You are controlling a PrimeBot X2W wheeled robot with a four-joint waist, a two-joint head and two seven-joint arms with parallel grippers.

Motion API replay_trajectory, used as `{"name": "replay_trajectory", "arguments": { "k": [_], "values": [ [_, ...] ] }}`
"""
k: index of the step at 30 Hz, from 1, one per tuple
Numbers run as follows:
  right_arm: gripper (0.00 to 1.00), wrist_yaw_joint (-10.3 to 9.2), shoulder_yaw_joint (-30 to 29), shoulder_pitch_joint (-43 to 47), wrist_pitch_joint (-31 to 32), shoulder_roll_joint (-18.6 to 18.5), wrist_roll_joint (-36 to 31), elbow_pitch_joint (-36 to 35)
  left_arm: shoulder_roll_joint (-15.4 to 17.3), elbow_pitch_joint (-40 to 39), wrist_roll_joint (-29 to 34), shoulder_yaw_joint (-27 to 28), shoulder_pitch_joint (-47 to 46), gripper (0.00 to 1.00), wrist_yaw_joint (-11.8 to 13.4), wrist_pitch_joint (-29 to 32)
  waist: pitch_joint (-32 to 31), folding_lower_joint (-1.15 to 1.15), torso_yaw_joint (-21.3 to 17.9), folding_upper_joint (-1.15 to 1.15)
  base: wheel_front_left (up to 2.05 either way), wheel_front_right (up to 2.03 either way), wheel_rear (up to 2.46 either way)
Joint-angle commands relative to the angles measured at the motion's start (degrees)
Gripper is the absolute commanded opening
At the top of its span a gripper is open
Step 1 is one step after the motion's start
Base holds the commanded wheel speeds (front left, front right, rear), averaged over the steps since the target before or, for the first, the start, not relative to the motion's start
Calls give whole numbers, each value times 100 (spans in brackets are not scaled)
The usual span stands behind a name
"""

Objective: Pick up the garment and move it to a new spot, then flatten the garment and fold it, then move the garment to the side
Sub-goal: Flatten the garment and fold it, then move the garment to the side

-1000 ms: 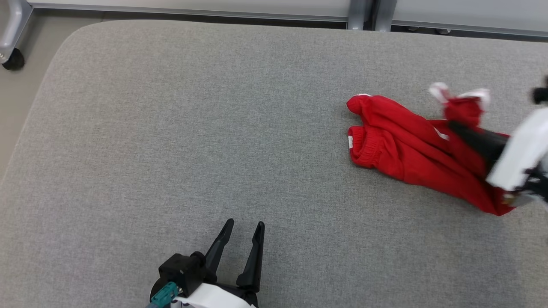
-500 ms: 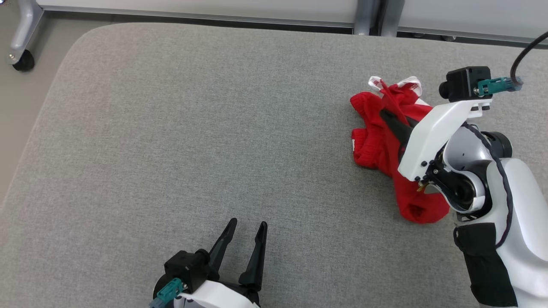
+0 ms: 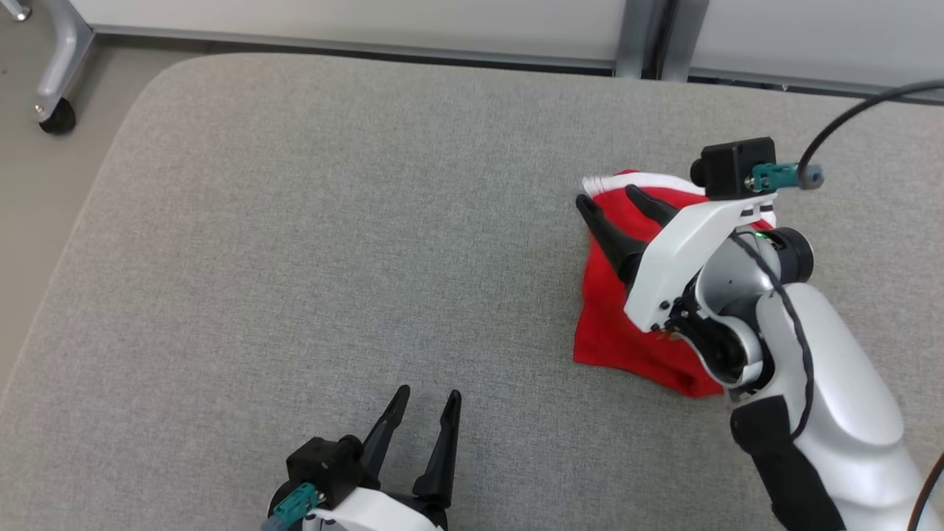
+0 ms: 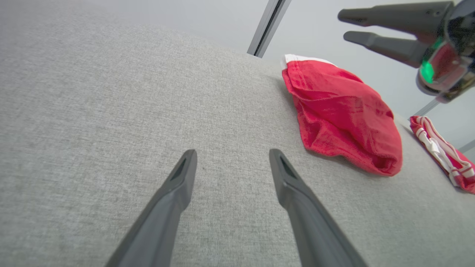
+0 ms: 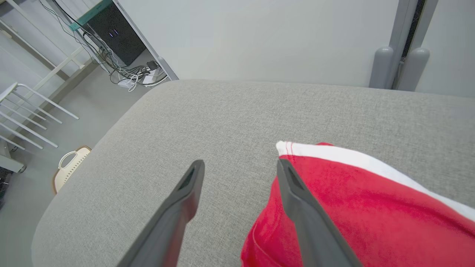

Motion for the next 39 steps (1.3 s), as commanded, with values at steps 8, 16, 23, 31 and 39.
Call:
{"name": "replay_trajectory", "arguments": {
  "k": [8,16,23,31,39],
  "values": [
    [100,2,406,984,-1417,-697,-614,-1074,61,-158,58,442,420,100,105,-31,-605,0,-186,0,0,0,0],
    [100,2,-240,2517,-3291,-1665,-1134,-1098,65,-630,619,1309,897,100,141,-32,-1029,0,-507,0,0,0,0],
    [100,2,-1276,3484,-4016,-1528,-1117,-297,-29,-710,1119,1963,1293,100,-33,-27,-1485,0,-587,0,0,0,0],
    [100,2,-2135,4126,-4038,-1119,-1522,-421,-176,-627,1503,2607,1572,100,-341,-27,-1544,0,-671,0,0,0,0],
    [100,2,-1684,3712,-4039,-1067,-1054,-548,-212,-629,1549,2785,1517,100,-499,-27,-1434,0,-681,0,0,0,0]
  ]
}}
